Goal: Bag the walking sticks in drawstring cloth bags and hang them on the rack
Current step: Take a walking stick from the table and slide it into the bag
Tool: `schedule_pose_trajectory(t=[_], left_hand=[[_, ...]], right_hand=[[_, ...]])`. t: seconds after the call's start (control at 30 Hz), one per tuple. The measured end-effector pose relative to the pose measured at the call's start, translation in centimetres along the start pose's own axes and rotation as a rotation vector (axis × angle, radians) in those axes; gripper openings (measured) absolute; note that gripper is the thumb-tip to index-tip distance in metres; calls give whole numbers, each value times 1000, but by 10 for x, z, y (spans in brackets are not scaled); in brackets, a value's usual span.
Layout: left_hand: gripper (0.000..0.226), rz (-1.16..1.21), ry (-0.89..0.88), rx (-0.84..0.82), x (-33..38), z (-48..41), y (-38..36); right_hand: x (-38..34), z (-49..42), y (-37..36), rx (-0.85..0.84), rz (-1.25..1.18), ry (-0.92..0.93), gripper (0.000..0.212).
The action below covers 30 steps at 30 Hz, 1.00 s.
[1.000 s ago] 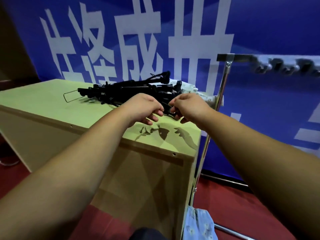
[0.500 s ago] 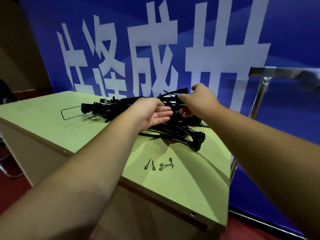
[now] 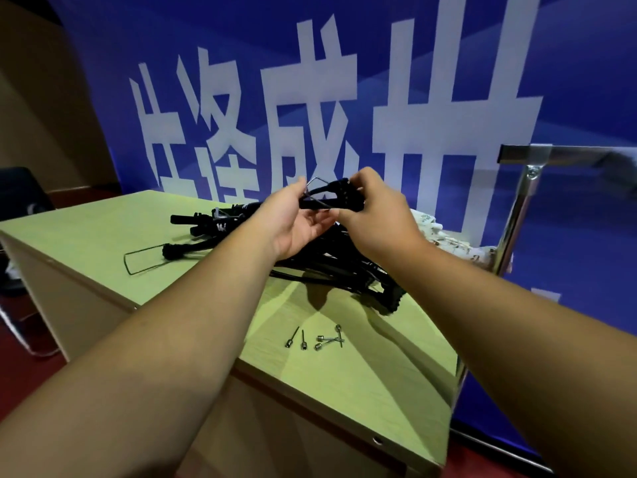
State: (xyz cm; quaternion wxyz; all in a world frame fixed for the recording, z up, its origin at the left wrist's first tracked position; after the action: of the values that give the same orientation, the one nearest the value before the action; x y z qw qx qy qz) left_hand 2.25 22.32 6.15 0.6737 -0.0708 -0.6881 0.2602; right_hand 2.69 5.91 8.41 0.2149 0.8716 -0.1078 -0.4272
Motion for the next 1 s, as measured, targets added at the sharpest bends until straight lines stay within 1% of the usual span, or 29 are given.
schedule_pose_trajectory(t=[0.13, 0.23, 0.3, 0.37, 0.43, 0.47, 0.57, 0.7, 0.83, 1.0], left_hand=[[44, -44, -37, -4, 6, 18, -11], [40, -53, -105, 5, 13, 32, -25], [30, -75, -157, -5, 21, 42, -34], [18, -104, -193, -26, 30, 56, -43], [15, -157, -218, -38, 38, 74, -51], [15, -172, -230, -44, 41, 83, -55], [22, -214, -239, -104, 43, 111, -66], [41, -249, -262, -136, 39, 149, -80], [43, -348, -302, -200, 34, 184, -96], [54, -506, -387, -343, 26, 223, -128]], right_hand=[[-10, 19, 12, -11, 48, 80, 32], [-20, 32, 22, -16, 45, 92, 33], [-26, 40, 32, -19, 67, 67, 34], [-33, 48, 44, -50, 56, 35, 30], [-43, 58, 57, -107, -63, -32, 26], [-47, 62, 64, -125, -137, -83, 29], [-59, 72, 89, -71, -288, -214, 32], [-78, 86, 125, -10, -369, -276, 16], [-93, 95, 150, -9, -416, -295, 21], [-119, 108, 175, 1, -458, -280, 33]])
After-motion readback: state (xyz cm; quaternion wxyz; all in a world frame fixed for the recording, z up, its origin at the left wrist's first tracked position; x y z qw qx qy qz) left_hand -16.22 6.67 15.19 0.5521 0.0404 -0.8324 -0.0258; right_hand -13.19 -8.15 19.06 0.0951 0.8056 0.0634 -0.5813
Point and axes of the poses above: each hand's wrist, its own z-axis away from the middle knuckle, its own y-axis out of the back of the hand, x = y × z, the point moved 4 cm from there along -z, towards the middle knuckle
